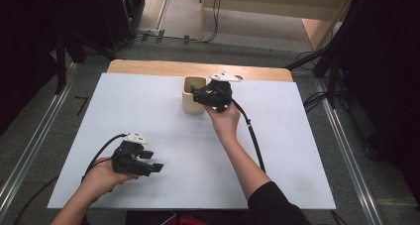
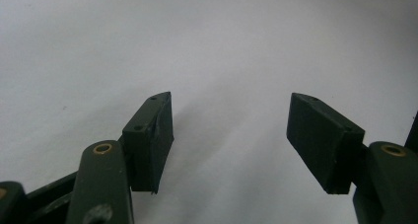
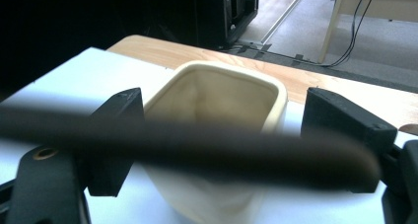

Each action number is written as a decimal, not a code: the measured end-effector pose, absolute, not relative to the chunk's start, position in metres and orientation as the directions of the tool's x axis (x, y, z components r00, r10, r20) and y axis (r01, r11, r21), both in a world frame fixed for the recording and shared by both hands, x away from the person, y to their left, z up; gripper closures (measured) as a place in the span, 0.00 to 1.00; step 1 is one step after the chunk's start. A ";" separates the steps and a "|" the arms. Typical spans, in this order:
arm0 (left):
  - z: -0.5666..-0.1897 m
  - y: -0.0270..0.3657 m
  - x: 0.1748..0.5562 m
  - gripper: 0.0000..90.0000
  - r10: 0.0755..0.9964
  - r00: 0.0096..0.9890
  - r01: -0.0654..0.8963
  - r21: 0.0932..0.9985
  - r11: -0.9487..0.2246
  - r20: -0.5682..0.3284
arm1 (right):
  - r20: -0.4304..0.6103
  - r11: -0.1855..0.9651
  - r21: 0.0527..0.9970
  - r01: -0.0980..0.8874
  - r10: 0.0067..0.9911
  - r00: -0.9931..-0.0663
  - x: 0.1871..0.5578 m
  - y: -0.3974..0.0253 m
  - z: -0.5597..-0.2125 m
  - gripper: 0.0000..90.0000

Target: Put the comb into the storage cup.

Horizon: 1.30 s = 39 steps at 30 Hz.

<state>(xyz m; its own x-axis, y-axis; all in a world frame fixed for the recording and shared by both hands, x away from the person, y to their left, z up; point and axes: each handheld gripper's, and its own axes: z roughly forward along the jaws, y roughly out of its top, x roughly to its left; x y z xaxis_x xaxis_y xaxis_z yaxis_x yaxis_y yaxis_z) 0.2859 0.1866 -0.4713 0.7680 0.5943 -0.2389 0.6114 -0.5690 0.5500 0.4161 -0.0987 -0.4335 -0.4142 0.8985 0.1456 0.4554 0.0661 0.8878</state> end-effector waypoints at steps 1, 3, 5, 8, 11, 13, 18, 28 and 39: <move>-0.471 0.187 0.286 0.39 0.594 0.768 0.612 0.550 -0.569 -0.239 | 0.143 0.072 0.886 0.458 0.897 -0.419 0.414 -0.099 -0.434 0.18; -0.471 0.187 0.286 0.39 0.596 0.766 0.613 0.550 -0.567 -0.241 | 0.142 0.082 0.882 0.463 0.892 -0.429 0.411 -0.101 -0.434 0.18; -0.471 0.187 0.286 0.39 0.597 0.766 0.613 0.551 -0.566 -0.238 | 0.132 0.093 0.883 0.460 0.891 -0.434 0.408 -0.101 -0.434 0.17; -0.470 0.188 0.286 0.39 0.597 0.767 0.612 0.551 -0.568 -0.237 | 0.123 0.105 0.887 0.449 0.885 -0.449 0.400 -0.102 -0.433 0.17; -0.470 0.187 0.286 0.39 0.598 0.766 0.612 0.552 -0.566 -0.236 | 0.122 0.114 0.887 0.448 0.877 -0.465 0.393 -0.105 -0.433 0.17; -0.470 0.187 0.286 0.39 0.599 0.765 0.613 0.552 -0.566 -0.236 | 0.124 0.120 0.883 0.454 0.873 -0.471 0.390 -0.106 -0.434 0.17; -0.470 0.188 0.286 0.39 0.599 0.765 0.614 0.551 -0.566 -0.236 | 0.117 0.138 0.880 0.455 0.865 -0.488 0.382 -0.109 -0.434 0.17; -0.470 0.188 0.286 0.39 0.602 0.763 0.615 0.551 -0.564 -0.237 | 0.113 0.180 0.864 0.470 0.842 -0.528 0.367 -0.119 -0.433 0.17; -0.470 0.189 0.286 0.39 0.604 0.761 0.616 0.553 -0.561 -0.236 | 0.046 0.247 0.851 0.463 0.844 -0.534 0.352 -0.133 -0.438 0.17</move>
<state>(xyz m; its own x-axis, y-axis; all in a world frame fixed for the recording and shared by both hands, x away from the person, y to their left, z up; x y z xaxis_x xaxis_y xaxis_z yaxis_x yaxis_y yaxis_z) 0.2864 0.1889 -0.4698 0.7613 0.6039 -0.2360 0.6163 -0.5608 0.5529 0.3525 -0.1334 -0.4382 -0.5342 0.8441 0.0456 0.4633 0.2472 0.8510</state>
